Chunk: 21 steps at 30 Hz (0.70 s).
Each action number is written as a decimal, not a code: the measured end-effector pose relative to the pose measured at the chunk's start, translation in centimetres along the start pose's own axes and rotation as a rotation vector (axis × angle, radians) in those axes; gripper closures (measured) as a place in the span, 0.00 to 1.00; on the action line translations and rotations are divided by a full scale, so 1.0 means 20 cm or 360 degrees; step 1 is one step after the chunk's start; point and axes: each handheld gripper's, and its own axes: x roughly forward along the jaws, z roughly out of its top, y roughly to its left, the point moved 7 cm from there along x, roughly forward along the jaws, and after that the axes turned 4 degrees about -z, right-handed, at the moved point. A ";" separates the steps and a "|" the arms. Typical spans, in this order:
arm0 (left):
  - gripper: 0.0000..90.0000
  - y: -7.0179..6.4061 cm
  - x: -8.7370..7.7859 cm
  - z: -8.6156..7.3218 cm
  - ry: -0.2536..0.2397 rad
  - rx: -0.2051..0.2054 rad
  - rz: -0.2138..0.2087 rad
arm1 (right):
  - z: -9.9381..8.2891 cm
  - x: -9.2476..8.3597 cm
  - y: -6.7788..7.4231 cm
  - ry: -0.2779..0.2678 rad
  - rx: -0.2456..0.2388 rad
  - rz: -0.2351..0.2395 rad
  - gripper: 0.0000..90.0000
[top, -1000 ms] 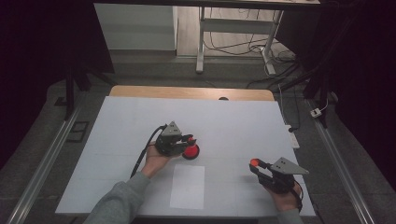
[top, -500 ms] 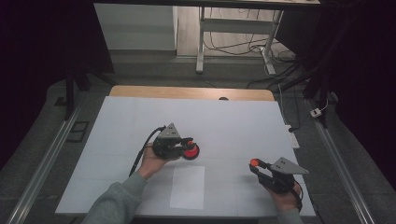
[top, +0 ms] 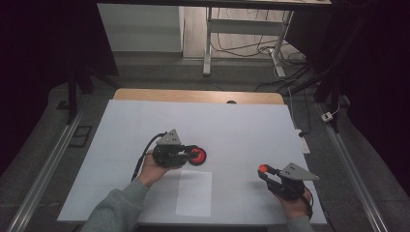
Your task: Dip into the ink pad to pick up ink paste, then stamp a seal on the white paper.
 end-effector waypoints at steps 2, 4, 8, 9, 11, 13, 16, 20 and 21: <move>0.81 -0.01 -0.01 0.00 -0.0011 -0.0006 -0.0009 | 0.00 0.00 0.00 0.0000 0.0000 0.0000 0.72; 0.81 -0.02 -0.02 0.00 -0.0009 0.0002 -0.0008 | 0.00 0.00 0.00 -0.0001 0.0000 -0.0001 0.72; 0.81 -0.04 -0.04 -0.01 -0.0005 0.0018 -0.0017 | 0.00 0.00 0.00 0.0001 0.0000 -0.0001 0.72; 0.81 -0.04 -0.04 -0.01 -0.0002 0.0022 -0.0017 | 0.00 0.00 -0.01 0.0001 -0.0001 -0.0002 0.72; 0.81 -0.05 -0.04 -0.02 0.0006 0.0028 -0.0011 | 0.00 0.00 -0.01 0.0000 0.0000 -0.0004 0.72; 0.81 -0.05 -0.04 -0.03 0.0010 0.0028 -0.0011 | 0.00 0.00 -0.01 0.0000 0.0005 -0.0006 0.72; 0.81 -0.06 -0.05 -0.03 0.0006 0.0028 -0.0013 | 0.00 0.00 -0.01 -0.0009 0.0009 -0.0005 0.72; 0.81 -0.08 -0.06 -0.03 0.0009 0.0045 -0.0022 | 0.00 0.00 -0.01 -0.0001 0.0006 -0.0007 0.72; 0.81 -0.08 -0.06 -0.03 0.0008 0.0044 -0.0026 | 0.00 0.00 -0.01 -0.0007 0.0010 -0.0002 0.72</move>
